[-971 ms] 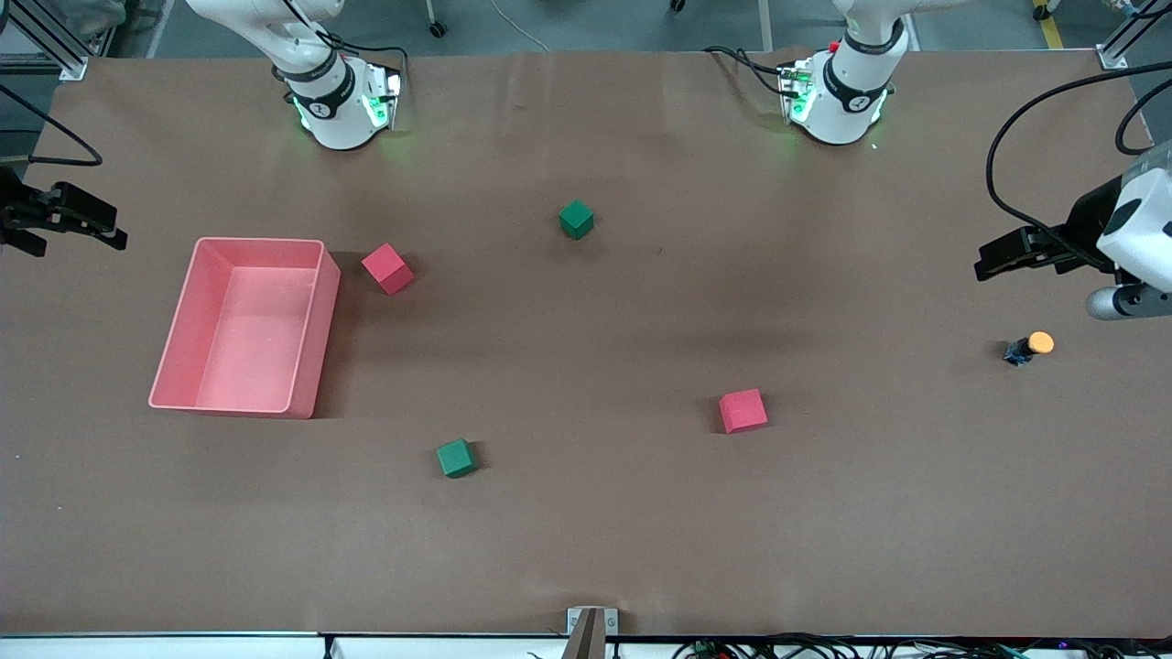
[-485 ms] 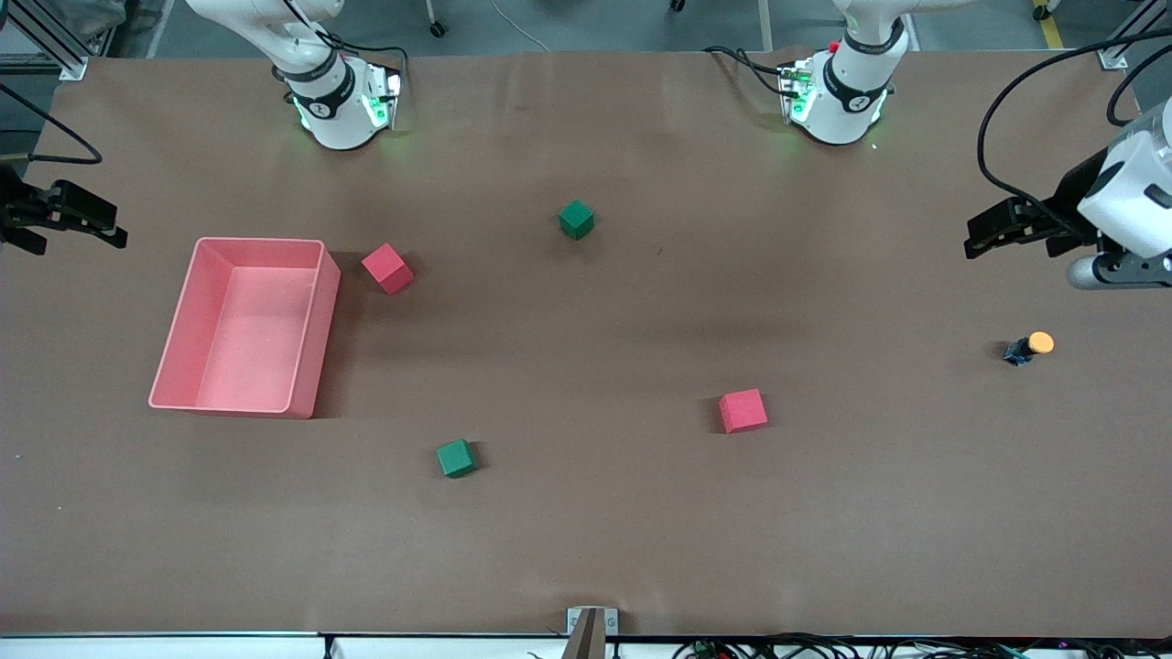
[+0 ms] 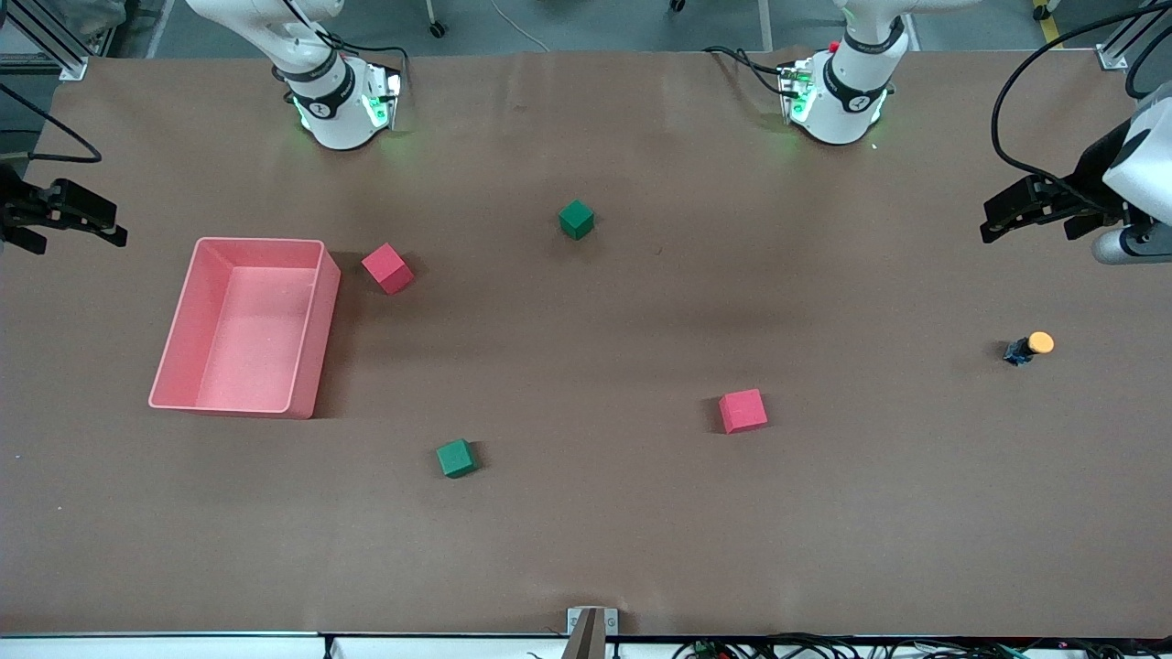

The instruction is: Place and upright button with both arms

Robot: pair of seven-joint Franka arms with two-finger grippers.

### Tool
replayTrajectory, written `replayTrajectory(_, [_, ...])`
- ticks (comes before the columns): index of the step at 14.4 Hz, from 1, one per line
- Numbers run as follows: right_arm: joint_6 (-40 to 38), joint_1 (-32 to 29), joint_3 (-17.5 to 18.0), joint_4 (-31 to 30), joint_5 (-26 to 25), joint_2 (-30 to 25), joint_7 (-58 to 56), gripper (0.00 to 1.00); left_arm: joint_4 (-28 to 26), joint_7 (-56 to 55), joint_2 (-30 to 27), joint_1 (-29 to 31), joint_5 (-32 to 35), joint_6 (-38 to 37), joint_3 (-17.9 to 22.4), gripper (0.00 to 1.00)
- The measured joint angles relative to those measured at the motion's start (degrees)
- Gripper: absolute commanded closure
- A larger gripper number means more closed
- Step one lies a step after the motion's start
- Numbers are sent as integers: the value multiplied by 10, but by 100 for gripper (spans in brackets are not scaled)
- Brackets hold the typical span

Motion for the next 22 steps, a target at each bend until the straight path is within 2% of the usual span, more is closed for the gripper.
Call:
replayTrajectory(7, [-15, 0, 0, 3, 0, 0, -2, 0, -14, 7, -47, 0, -2, -1, 3, 0])
replayTrajectory(13, [-17, 0, -1, 27, 0, 0, -2, 0, -57, 30, -84, -1, -7, -1, 3, 0])
replayTrajectory(22, [-19, 0, -1, 51, 0, 0, -3, 0, -64, 48, -88, -2, -18, 0, 4, 0])
